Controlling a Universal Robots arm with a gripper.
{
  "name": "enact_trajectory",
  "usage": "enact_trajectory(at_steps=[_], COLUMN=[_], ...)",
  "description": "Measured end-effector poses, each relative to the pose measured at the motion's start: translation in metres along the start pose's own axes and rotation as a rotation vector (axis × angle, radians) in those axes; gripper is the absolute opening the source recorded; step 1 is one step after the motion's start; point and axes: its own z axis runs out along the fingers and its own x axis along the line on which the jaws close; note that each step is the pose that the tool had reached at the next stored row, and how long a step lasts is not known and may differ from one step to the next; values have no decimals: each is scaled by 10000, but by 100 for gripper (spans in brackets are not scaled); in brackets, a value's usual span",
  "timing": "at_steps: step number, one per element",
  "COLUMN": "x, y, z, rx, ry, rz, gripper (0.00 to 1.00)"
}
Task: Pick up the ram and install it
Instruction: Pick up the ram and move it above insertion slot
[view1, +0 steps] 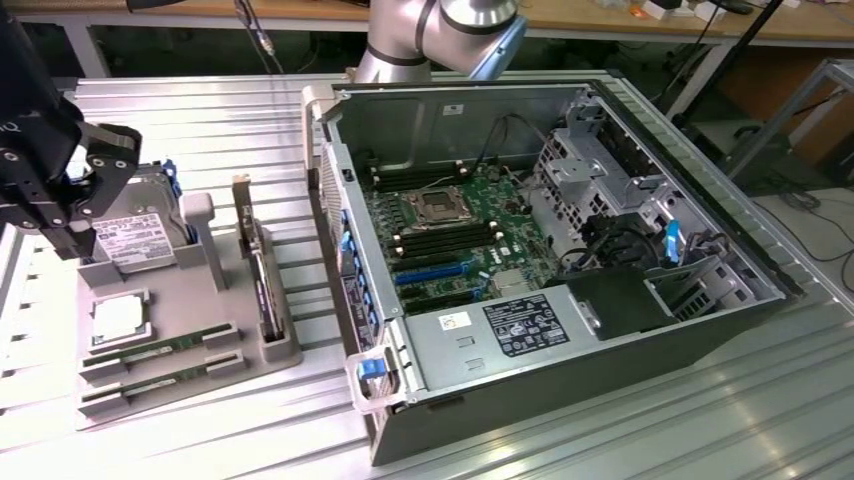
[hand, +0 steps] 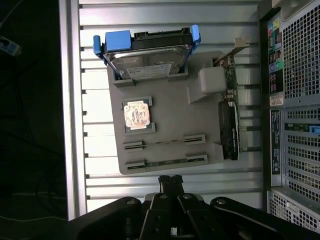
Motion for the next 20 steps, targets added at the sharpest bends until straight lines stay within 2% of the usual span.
enact_trajectory(at_steps=[10,12,13,15,20], x=[-3,-12,-25,-43,-83], y=[0,0,0,1,2], z=[3,4,7,8,10], rx=[-4,10,19,33,43], ry=[3,39,90,158,197], rz=[1,1,2,6,7], gripper=[11,11,11,11,11])
